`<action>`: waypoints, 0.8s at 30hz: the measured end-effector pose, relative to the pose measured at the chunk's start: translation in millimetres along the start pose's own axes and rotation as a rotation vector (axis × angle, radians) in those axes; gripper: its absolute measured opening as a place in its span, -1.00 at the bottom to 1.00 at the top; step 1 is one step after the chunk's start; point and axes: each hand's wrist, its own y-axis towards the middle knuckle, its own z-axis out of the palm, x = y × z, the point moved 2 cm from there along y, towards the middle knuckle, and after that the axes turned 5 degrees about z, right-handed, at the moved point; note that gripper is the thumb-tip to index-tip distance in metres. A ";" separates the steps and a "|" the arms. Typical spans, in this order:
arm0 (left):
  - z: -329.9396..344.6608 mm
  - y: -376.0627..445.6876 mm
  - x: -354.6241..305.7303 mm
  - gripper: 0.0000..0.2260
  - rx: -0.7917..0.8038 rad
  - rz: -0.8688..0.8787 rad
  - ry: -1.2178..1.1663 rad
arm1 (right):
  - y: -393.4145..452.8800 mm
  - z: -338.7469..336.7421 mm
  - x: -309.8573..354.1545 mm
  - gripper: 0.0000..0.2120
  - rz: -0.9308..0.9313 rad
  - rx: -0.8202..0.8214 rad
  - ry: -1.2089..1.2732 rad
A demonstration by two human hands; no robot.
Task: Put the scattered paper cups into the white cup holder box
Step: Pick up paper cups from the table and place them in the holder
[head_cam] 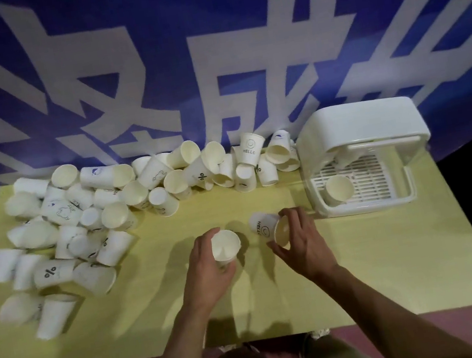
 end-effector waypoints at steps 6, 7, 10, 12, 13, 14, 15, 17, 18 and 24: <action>75.6 13.1 -99.3 -0.33 0.001 0.053 -0.006 | -31.1 -84.8 -80.1 -0.37 0.009 -0.115 0.132; 87.3 16.9 -115.2 -0.33 -0.003 0.058 -0.017 | -33.7 -95.9 -93.3 -0.36 0.024 -0.120 0.157; 117.8 32.7 -159.3 -0.33 -0.017 0.099 -0.040 | -39.2 -126.3 -127.9 -0.35 0.056 -0.147 0.225; 133.7 45.0 -184.0 -0.35 -0.032 0.127 -0.054 | -43.1 -144.7 -145.6 -0.36 0.061 -0.162 0.277; 140.6 51.6 -195.1 -0.36 -0.041 0.139 -0.062 | -45.3 -153.1 -153.6 -0.37 0.060 -0.171 0.298; 146.8 58.1 -205.1 -0.37 -0.048 0.150 -0.067 | -47.8 -161.2 -160.8 -0.38 0.060 -0.181 0.313; 152.7 64.5 -214.0 -0.37 -0.055 0.162 -0.067 | -50.0 -168.5 -167.4 -0.40 0.066 -0.189 0.320; 164.1 76.4 -225.9 -0.38 -0.064 0.175 -0.050 | -53.5 -180.1 -179.6 -0.43 0.084 -0.200 0.313; 169.4 81.7 -229.3 -0.37 -0.065 0.177 -0.040 | -54.8 -184.2 -185.2 -0.45 0.098 -0.202 0.306; 195.2 100.6 -234.0 -0.38 -0.060 0.207 0.016 | -56.8 -202.2 -202.8 -0.47 0.113 -0.217 0.353</action>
